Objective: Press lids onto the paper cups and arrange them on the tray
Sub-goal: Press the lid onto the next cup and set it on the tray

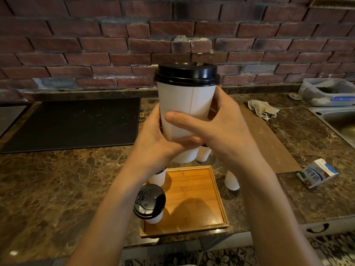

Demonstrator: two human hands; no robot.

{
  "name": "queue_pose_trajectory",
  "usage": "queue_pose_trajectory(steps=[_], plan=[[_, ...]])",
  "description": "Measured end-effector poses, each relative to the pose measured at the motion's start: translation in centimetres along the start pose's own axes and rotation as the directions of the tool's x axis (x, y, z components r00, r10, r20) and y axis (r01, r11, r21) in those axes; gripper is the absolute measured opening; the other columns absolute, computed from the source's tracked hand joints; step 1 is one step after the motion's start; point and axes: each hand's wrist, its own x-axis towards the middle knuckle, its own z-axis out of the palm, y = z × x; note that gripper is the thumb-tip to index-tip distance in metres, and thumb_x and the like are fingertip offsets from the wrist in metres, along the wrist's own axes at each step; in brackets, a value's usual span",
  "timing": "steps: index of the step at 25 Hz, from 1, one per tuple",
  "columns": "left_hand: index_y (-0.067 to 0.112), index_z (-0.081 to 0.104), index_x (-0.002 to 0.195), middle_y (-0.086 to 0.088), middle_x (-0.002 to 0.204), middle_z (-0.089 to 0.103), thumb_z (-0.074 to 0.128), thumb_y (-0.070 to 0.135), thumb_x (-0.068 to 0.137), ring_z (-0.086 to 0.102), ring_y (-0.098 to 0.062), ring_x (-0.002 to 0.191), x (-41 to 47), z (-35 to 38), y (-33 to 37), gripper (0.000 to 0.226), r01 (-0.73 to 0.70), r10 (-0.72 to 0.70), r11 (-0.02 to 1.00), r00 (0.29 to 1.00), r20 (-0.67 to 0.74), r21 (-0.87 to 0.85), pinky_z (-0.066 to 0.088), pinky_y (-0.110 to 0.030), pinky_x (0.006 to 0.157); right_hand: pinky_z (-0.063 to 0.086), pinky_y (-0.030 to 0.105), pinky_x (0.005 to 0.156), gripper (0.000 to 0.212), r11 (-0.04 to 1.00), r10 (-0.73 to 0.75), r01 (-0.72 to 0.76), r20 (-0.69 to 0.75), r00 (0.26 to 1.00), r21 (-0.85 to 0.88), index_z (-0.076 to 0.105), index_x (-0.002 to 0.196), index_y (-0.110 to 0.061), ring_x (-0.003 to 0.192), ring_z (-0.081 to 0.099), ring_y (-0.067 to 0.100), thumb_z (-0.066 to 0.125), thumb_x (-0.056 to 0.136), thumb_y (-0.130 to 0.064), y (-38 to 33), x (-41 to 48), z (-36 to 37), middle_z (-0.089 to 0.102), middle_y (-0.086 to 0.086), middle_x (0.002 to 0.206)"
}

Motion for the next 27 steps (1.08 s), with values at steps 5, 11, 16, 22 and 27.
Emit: queue_pose_trajectory(steps=[5,11,16,22,27], plan=[[0.040,0.041,0.122,0.024,0.109,0.058,0.078,0.041,0.051,0.056,0.014,0.102,0.1,0.4,-0.3,0.080,-0.001,0.001,1.000,1.000,0.001,0.002,0.046,-0.001,0.068,0.058,0.024,0.078,0.072,1.000,0.026,-0.026,-0.029,0.999,0.011,0.050,0.129,-0.024,0.102,0.061,0.002,0.085,0.067,-0.036,0.4,-0.1,0.1,0.062,-0.011,0.114],[0.039,0.042,0.117,0.035,0.101,0.060,0.078,0.034,0.054,0.057,0.015,0.100,0.1,0.0,0.5,0.072,-0.025,0.025,1.000,0.998,0.063,0.001,0.045,0.000,0.069,0.054,0.013,0.075,0.072,0.999,-0.034,0.033,0.018,0.999,0.034,0.052,0.124,-0.026,0.098,0.060,-0.006,0.083,0.060,-0.043,-0.3,-0.1,-0.7,0.063,-0.014,0.109],[0.034,0.047,0.118,0.027,0.106,0.064,0.081,0.020,0.061,0.060,0.006,0.102,0.0,-0.9,0.9,0.068,-0.019,0.023,1.000,0.988,0.151,-0.024,0.048,-0.005,0.072,0.055,0.019,0.077,0.064,0.989,-0.073,0.059,0.102,0.992,0.137,0.055,0.119,-0.029,0.102,0.065,0.003,0.085,0.063,-0.033,-0.5,0.0,-1.3,0.068,-0.012,0.108],[0.014,0.048,0.130,0.003,0.113,0.065,0.078,0.021,0.060,0.063,-0.016,0.106,-0.2,-1.6,0.9,0.076,0.068,-0.042,0.994,0.958,0.285,-0.082,0.053,-0.024,0.083,0.056,0.027,0.081,0.069,0.984,-0.063,0.023,0.225,0.972,0.179,0.055,0.123,-0.019,0.106,0.066,0.012,0.086,0.062,-0.027,-0.1,-0.3,-1.9,0.069,-0.005,0.112],[0.006,0.048,0.129,-0.001,0.111,0.067,0.082,0.011,0.060,0.064,-0.016,0.104,-0.6,-1.5,0.5,0.077,0.062,-0.039,0.995,0.960,0.279,-0.074,0.053,-0.023,0.080,0.056,0.026,0.082,0.067,0.992,-0.035,0.001,0.266,0.963,0.127,0.056,0.124,-0.021,0.107,0.066,0.010,0.084,0.064,-0.029,-0.1,-0.6,-1.9,0.070,-0.007,0.112]])
